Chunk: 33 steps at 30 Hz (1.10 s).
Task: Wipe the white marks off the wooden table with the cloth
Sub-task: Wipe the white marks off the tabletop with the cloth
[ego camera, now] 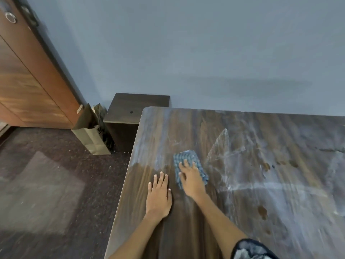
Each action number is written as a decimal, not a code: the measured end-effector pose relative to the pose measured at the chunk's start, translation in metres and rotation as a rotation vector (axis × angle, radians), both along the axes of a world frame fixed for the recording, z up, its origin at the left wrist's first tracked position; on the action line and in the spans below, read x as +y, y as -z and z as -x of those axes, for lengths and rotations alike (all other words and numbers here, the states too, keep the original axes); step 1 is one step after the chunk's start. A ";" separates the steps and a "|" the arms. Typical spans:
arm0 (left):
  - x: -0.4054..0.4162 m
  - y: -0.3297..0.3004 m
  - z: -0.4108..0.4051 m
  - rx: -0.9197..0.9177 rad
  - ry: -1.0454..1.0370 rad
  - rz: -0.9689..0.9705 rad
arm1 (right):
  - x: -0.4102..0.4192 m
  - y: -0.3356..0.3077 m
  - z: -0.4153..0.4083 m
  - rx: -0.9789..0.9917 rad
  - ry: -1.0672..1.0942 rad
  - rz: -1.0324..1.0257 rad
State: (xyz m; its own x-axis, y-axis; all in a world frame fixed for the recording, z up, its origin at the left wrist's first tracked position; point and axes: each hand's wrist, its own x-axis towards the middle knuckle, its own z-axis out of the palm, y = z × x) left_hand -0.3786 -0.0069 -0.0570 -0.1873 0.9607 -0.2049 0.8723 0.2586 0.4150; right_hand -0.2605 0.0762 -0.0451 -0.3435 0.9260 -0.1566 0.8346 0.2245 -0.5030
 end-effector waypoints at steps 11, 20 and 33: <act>0.100 0.010 -0.001 0.062 -0.042 -0.084 | 0.112 0.013 -0.037 -0.040 0.103 -0.089; 0.142 0.022 -0.004 0.108 -0.071 -0.161 | 0.250 0.010 0.052 -0.065 -0.060 -0.117; 0.146 0.008 -0.007 0.151 -0.095 -0.117 | 0.276 0.017 0.008 -0.195 0.182 -0.212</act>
